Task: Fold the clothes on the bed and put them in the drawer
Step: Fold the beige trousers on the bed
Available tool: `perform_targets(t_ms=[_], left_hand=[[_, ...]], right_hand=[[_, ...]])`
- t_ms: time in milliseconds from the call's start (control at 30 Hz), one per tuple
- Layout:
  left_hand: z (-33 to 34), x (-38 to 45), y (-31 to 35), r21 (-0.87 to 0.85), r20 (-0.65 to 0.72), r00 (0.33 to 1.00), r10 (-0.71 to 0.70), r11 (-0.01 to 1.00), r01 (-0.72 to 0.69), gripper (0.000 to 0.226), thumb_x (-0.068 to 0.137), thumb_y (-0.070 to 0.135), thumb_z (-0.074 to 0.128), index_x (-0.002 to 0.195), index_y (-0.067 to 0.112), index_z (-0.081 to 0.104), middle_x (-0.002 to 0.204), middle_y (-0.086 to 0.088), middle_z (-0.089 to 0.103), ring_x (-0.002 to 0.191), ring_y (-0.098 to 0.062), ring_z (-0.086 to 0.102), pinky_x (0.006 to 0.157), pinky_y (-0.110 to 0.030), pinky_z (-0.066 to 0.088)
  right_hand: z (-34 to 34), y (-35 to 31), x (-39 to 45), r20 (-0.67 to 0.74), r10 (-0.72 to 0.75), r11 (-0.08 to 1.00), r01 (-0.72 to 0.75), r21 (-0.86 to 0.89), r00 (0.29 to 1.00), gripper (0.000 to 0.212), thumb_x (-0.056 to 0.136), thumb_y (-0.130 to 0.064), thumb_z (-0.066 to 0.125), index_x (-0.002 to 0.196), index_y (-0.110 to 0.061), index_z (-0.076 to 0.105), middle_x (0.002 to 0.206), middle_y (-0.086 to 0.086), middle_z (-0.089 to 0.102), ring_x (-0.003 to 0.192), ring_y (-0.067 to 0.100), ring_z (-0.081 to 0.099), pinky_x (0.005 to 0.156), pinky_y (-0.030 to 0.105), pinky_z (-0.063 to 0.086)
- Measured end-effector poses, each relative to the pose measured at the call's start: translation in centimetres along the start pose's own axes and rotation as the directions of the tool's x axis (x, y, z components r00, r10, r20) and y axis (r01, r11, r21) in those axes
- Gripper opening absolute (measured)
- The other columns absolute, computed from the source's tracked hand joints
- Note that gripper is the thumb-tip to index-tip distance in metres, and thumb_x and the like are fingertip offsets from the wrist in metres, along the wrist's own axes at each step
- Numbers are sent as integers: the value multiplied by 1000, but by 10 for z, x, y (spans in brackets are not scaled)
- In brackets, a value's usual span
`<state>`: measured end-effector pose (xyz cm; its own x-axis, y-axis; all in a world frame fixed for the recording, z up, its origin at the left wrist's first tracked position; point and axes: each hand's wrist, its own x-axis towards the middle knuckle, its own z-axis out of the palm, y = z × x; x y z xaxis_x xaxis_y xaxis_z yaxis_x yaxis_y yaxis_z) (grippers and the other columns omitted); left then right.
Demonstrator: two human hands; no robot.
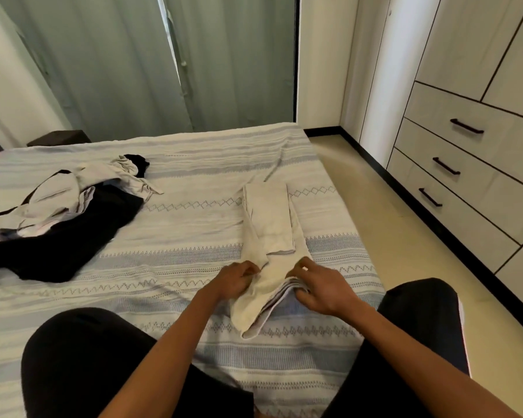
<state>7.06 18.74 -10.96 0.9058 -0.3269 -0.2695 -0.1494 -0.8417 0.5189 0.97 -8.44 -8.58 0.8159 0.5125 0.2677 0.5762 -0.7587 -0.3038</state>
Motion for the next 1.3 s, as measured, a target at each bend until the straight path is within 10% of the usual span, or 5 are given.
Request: perform_targets(t_ms=[267, 433, 633, 967, 1300], left_hand=[[-57, 19, 13, -592, 193, 966, -171, 765, 253, 25, 88, 36, 50, 96, 14, 60, 73, 7, 63, 67, -7, 54, 64, -21, 41], [-63, 47, -22, -797, 45, 991, -122, 595, 110, 90, 55, 51, 91, 123, 8, 51, 116, -12, 64, 100, -13, 63, 83, -16, 52], [-96, 105, -21, -966, -51, 977, -206, 260, 4, 73, 95, 71, 22, 131, 20, 60, 128, -9, 67, 122, -25, 61, 104, -44, 46], [-141, 268, -36, -720, -405, 846, -348, 691, -60, 12, 95, 36, 65, 98, 24, 65, 91, 9, 70, 80, -5, 64, 62, -12, 44], [-115, 366, -86, -442, -515, 752, -410, 879, 177, 29, 97, 48, 55, 92, 20, 65, 86, 5, 67, 80, -15, 63, 64, -29, 43]], right_hand=[[-26, 29, 91, -35, 309, 706, -205, 678, 950, 47, 85, -23, 69, 126, -40, 55, 108, -9, 67, 95, 8, 65, 83, 24, 52], [-24, 57, 149, -84, 452, 501, -175, 848, 888, 28, 91, -7, 70, 116, -19, 67, 109, -8, 73, 104, 7, 66, 88, 24, 51], [-14, 99, 218, -70, 513, 411, -173, 895, 856, 22, 92, -10, 70, 113, -15, 69, 106, 1, 75, 99, 16, 70, 86, 30, 55], [28, 199, 341, -9, 634, 398, -316, 861, 774, 23, 93, -5, 68, 76, -19, 61, 62, -17, 62, 59, -2, 53, 57, 13, 43], [98, 277, 386, -3, 670, 696, -627, 350, 742, 32, 99, -50, 52, 122, -31, 63, 113, 7, 60, 105, 32, 60, 87, 43, 52]])
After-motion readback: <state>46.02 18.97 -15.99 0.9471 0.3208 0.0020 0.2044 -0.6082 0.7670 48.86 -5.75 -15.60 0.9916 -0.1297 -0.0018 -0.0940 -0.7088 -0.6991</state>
